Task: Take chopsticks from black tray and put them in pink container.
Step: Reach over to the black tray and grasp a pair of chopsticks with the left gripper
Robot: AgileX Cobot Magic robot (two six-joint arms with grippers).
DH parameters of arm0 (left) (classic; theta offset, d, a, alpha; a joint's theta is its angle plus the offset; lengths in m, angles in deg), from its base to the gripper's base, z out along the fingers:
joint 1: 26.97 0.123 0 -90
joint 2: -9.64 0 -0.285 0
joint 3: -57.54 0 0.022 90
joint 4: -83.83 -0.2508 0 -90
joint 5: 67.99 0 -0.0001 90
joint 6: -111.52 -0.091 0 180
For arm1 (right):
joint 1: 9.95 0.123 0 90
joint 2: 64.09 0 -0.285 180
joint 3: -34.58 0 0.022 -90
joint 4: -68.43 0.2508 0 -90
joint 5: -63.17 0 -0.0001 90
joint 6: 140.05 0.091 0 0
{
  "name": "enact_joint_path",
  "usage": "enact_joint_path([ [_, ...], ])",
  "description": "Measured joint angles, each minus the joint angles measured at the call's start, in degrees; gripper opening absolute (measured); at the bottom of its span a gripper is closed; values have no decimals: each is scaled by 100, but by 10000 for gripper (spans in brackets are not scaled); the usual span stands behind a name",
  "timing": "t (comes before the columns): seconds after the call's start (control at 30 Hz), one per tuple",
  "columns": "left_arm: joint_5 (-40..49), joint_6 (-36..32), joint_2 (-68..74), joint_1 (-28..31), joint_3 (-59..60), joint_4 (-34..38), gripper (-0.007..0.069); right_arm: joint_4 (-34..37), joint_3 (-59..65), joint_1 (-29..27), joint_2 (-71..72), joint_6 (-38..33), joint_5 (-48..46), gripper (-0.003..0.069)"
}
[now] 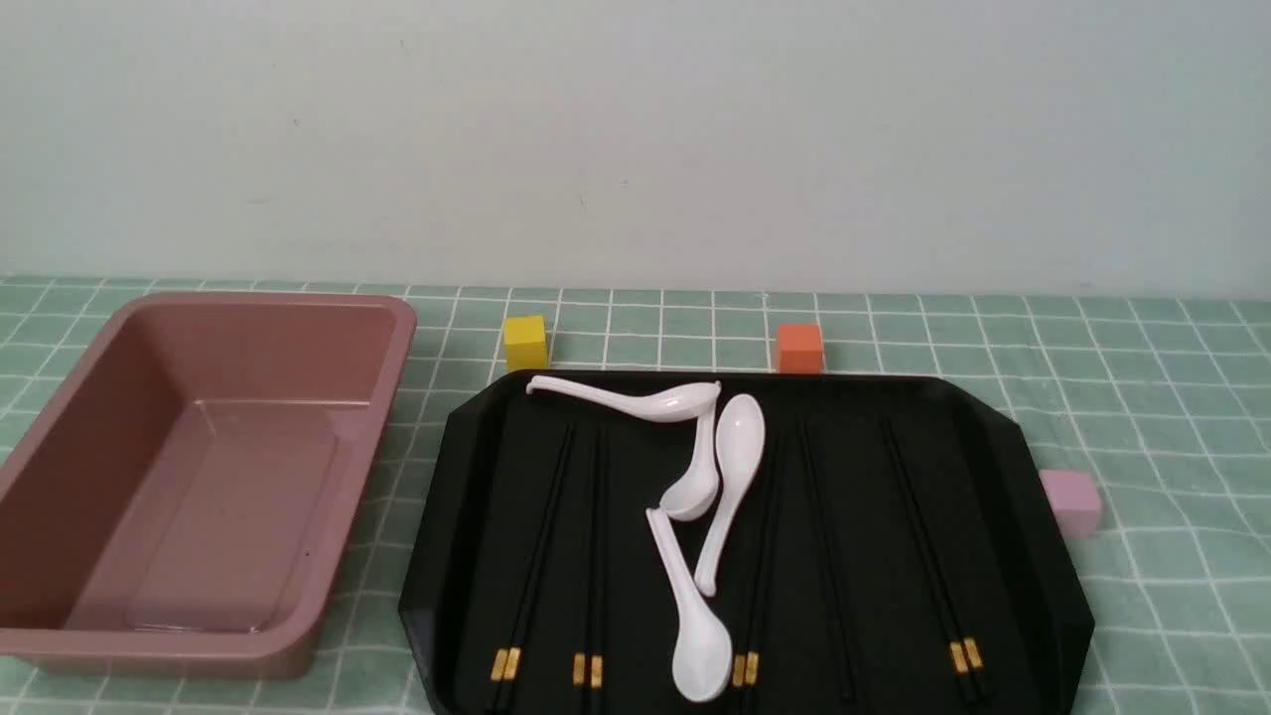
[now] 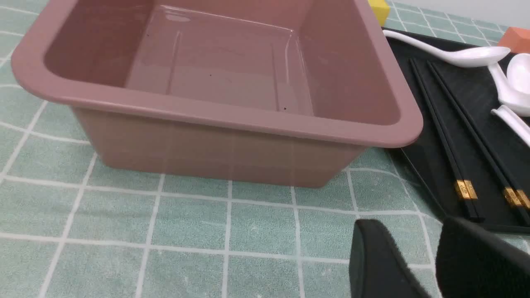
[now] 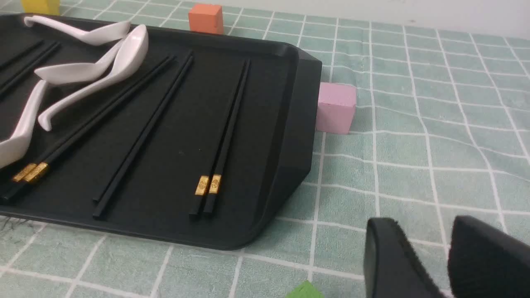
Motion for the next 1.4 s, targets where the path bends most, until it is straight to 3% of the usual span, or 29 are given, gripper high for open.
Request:
enact_joint_path([
  [1.4, 0, -2, 0, 0, 0, -155, 239, 0, 0, 0, 0, 0, 0, 240],
])
